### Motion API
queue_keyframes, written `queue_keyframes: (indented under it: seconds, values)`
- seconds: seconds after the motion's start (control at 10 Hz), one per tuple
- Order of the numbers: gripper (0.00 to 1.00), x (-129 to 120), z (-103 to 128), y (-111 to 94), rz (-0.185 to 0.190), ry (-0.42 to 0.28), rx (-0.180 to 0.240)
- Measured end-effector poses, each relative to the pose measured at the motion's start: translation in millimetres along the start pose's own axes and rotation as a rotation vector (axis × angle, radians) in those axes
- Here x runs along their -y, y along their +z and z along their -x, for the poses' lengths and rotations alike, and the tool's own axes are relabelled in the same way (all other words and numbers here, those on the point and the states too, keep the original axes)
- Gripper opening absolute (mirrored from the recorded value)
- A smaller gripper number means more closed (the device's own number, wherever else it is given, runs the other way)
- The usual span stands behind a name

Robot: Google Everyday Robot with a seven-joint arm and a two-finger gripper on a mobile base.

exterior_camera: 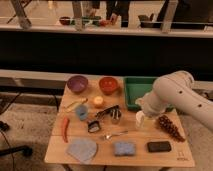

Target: Place fork in paper cup

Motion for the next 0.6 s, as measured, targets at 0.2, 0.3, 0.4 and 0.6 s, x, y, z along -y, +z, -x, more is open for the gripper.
queue_keyframes:
  seconds: [0.2,0.3,0.4,0.6]
  values:
    - [0.8,-1,0,0,0.001,-0.001,-0.003]
    - [0.8,-7,2,5,0.013,-0.002,-0.006]
    - [0.8,-12,6,10,0.019,-0.003,-0.006]
    - [0.8,-16,11,22,0.024,-0.011,0.001]
